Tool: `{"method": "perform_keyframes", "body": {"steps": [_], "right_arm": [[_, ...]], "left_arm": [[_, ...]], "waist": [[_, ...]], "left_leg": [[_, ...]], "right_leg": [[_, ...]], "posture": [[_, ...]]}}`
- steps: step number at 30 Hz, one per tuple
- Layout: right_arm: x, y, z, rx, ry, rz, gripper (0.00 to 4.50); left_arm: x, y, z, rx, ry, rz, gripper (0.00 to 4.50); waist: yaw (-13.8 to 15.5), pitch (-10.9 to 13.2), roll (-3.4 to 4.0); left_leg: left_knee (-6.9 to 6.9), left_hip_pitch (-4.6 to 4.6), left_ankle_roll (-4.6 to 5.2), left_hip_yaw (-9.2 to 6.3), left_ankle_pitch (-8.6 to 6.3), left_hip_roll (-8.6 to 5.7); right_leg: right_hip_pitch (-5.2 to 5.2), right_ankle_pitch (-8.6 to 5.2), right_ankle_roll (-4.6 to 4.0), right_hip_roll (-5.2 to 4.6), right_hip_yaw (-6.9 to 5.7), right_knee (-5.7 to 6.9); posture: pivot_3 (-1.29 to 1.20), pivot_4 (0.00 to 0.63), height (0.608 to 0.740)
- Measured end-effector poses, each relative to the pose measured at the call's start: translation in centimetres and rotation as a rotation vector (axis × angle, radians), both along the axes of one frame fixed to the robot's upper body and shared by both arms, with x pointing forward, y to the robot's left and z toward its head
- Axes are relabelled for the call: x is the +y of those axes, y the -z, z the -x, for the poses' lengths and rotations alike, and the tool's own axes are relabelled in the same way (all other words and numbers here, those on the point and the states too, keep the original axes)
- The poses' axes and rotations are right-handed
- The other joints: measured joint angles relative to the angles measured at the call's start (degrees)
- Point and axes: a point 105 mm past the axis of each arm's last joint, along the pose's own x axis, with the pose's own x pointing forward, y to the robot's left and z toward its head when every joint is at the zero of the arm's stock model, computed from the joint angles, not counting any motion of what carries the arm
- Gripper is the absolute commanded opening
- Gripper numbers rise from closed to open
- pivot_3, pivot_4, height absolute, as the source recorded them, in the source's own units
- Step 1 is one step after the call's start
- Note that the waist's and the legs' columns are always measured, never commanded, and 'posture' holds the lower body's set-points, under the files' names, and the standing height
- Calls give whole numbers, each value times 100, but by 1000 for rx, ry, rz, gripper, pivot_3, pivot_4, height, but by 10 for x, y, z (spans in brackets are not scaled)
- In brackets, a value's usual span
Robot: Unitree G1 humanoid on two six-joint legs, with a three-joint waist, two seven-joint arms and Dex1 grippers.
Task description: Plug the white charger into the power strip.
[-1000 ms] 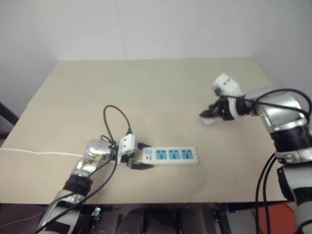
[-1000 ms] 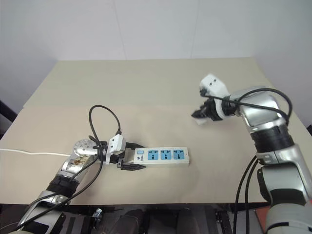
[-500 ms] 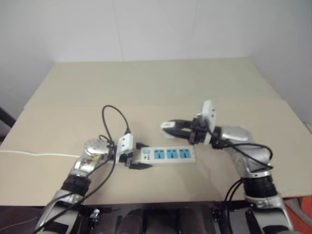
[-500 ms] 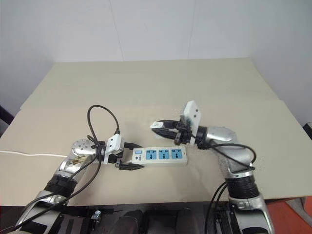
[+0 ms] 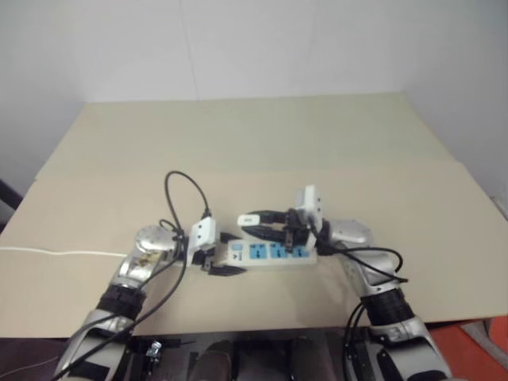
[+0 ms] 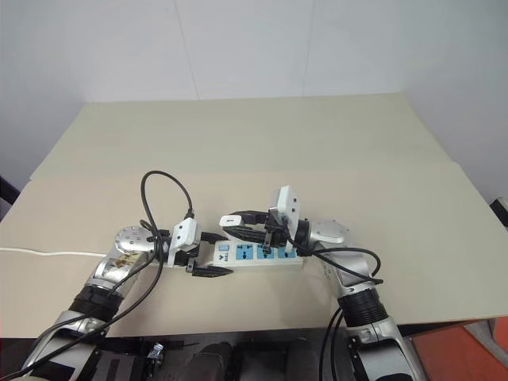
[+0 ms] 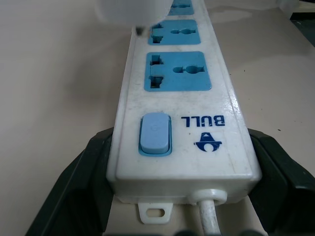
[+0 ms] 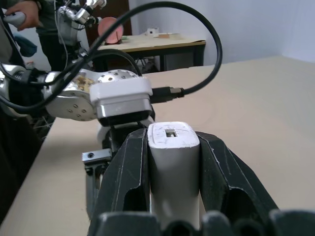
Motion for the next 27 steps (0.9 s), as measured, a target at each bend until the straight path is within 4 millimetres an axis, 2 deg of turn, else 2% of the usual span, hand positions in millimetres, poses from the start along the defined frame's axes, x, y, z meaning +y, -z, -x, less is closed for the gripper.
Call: {"method": "perform_keyframes", "body": {"steps": [11, 16, 27], "right_arm": [[-2, 9, 3, 15, -29, 24, 1122], [-3, 18, 1, 49, -26, 39, 1122], [-5, 21, -2, 16, -24, 52, 1122]], "left_arm": [[2, 0, 2, 5, -8, -2, 3305], [2, 0, 2, 7, -9, -3, 3305], [2, 1, 2, 8, -11, -7, 3305]], "waist": [[-6, 0, 0], [-7, 0, 0], [-8, -1, 1]], "left_leg": [[0, 1, -2, 0, -1, 1], [0, 3, -2, 0, -1, 1], [-1, 23, -8, 0, -6, 2]], "right_leg": [[-1, 0, 0, 1, 0, 1], [-1, 0, 0, 2, 0, 2], [17, -1, 0, 2, 0, 2]], "posture": [[0, 150, 740], [0, 150, 740], [0, 150, 740]]}}
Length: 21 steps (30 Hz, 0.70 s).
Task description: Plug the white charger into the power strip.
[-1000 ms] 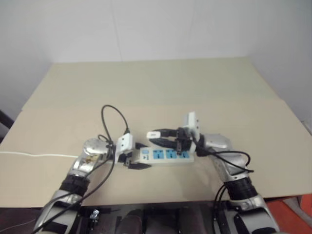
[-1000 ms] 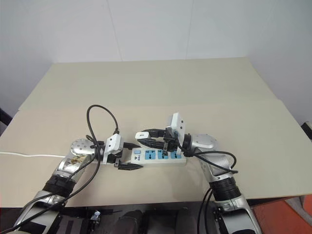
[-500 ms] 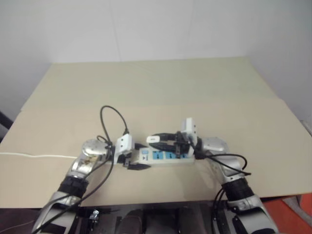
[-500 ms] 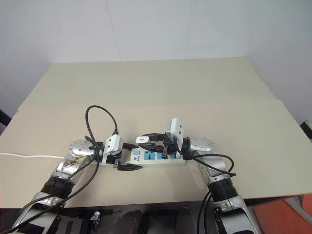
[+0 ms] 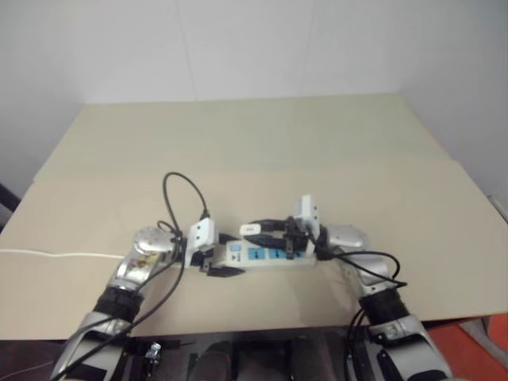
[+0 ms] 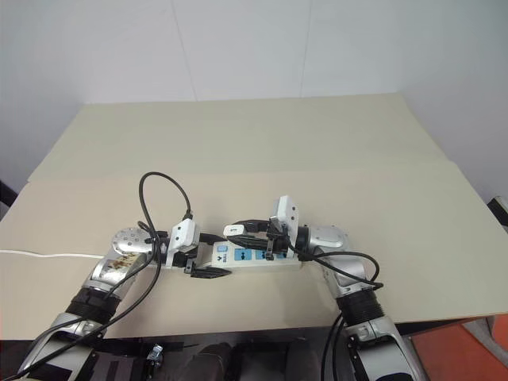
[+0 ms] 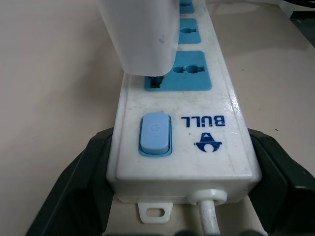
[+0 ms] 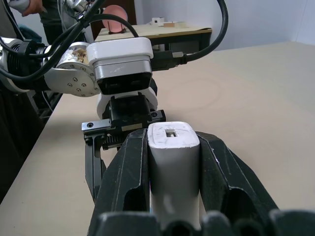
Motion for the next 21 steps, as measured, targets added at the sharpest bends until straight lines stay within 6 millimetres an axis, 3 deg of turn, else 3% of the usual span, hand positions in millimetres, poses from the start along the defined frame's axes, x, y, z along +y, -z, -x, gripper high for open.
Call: {"method": "perform_keyframes", "body": {"steps": [21], "right_arm": [[7, 4, 0, 35, -7, 1, 1122]], "left_arm": [[1, 1, 0, 4, -4, -4, 3305]], "waist": [[-5, 0, 0]], "left_leg": [[-1, 46, -4, -1, -10, 5]], "right_leg": [[46, -4, -3, 7, 0, -6]], "posture": [[0, 150, 740]]}}
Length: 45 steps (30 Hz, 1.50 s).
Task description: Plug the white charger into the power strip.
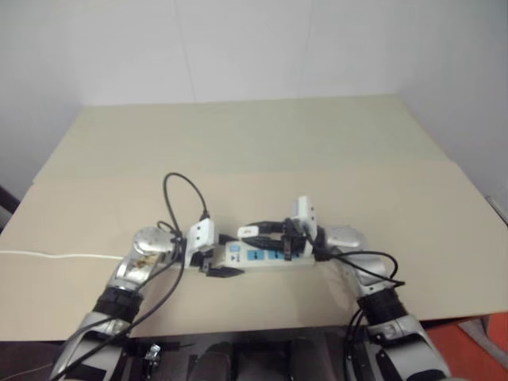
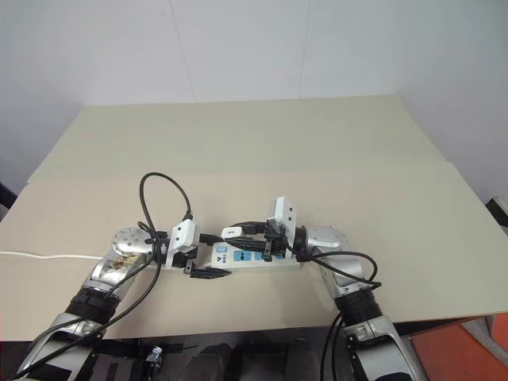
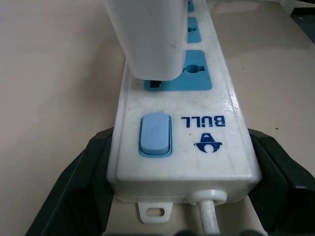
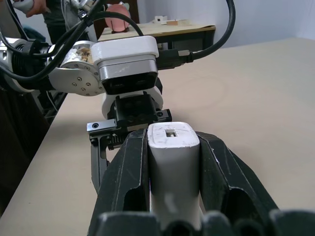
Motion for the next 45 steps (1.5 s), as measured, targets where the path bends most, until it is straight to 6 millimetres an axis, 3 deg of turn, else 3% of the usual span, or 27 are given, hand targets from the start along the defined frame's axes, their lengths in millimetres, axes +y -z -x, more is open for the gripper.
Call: {"method": "perform_keyframes", "body": {"steps": [11, 25, 45], "right_arm": [[1, 3, -5, 22, 20, -4, 1122], [-22, 8, 1, -16, -19, 84, 1122], [-6, 8, -3, -64, -83, 168, 1122]], "left_arm": [[1, 1, -1, 5, -3, -3, 3305], [-3, 1, 1, 1, 13, -2, 3305], [4, 1, 0, 6, 2, -17, 3305]], "waist": [[-15, 0, 0], [15, 0, 0], [-22, -1, 0]], "left_leg": [[0, 17, -1, 0, -2, 7], [0, 17, -2, -1, -13, 6], [0, 29, -4, 0, -15, 31]], "right_leg": [[15, -2, 0, 7, 0, 0], [22, -5, 0, 6, -2, -12], [26, -6, 0, 27, -2, -5]], "posture": [[0, 150, 740], [0, 150, 740], [0, 150, 740]]}}
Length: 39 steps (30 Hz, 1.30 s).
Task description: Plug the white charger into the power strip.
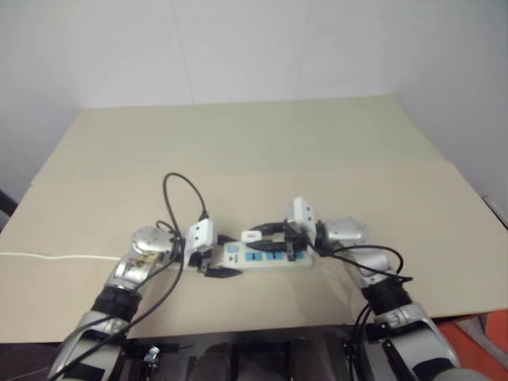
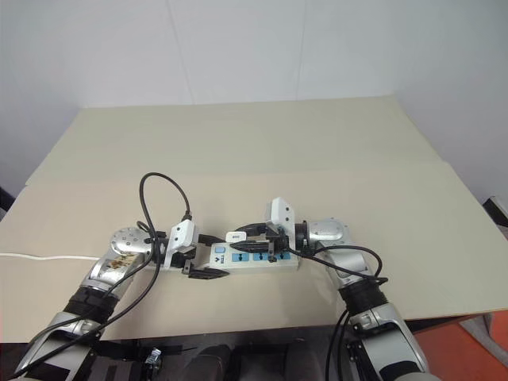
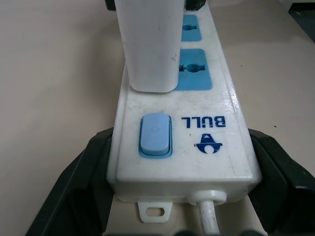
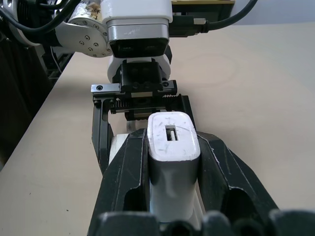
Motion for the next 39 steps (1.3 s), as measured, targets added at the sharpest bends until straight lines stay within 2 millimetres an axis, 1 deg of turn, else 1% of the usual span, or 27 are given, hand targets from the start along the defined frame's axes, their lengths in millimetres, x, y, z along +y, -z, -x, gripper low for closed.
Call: {"method": "perform_keyframes", "body": {"steps": [9, 16, 25, 27, 29, 34, 35, 38, 39], "right_arm": [[-3, 3, 1, -5, -10, 20, 1122], [-7, 7, -2, 19, -15, 39, 1122], [-7, 8, -2, 24, -25, 43, 1122], [-7, 8, -1, 24, -27, 43, 1840], [-12, 19, -1, 49, -18, 98, 2410], [-12, 20, -1, 55, -31, 126, 4183], [-12, 20, -1, 56, -32, 128, 4462], [-11, 19, 0, 52, -36, 129, 4462], [-11, 18, 0, 48, -38, 129, 4492]], "left_arm": [[-1, 0, 1, 1, 0, 1, 3305], [-1, 1, 0, 1, -4, -2, 3305], [-2, 2, 0, 4, -6, -2, 3305], [-2, 2, 0, 4, -6, -2, 3305], [-3, 2, 1, 3, 0, 1, 3305], [-3, 2, 1, 1, -3, 2, 3305], [-3, 2, 1, 1, -3, 2, 3305], [-3, 2, 1, 1, -2, 2, 3305], [-3, 2, 1, 1, -2, 3, 3655]], "waist": [[13, -8, 0], [13, -15, -1], [14, -22, -3], [15, -23, -3], [29, -25, -7], [31, -32, -17], [31, -33, -18], [32, -33, -18], [33, -33, -18]], "left_leg": [[0, 0, -5, 1, -3, 3], [0, 12, -4, 2, -4, 5], [0, 16, -5, 2, -5, 6], [-1, 16, -5, 2, -5, 6], [-1, 12, -5, 2, -6, 6], [-1, 10, -6, 2, -7, 8], [-1, 10, -6, 2, -7, 8], [-1, 10, -6, 2, -7, 8], [-1, 10, -6, 1, -7, 8]], "right_leg": [[2, -1, -2, 2, 0, -3], [12, -2, -2, 2, 0, -4], [15, -6, 3, 2, 0, -4], [14, -6, 3, 2, 0, -5], [11, -7, 1, 3, -3, -5], [11, -6, -5, 3, -5, -7], [11, -7, -3, 3, -5, -7], [10, -8, -1, 3, -5, -7], [10, -8, -1, 3, -5, -7]], "posture": [[0, 150, 740], [0, 150, 740], [0, 150, 740], [0, 150, 740], [0, 150, 740], [0, 150, 740], [0, 150, 740], [0, 150, 740], [0, 150, 740]]}}
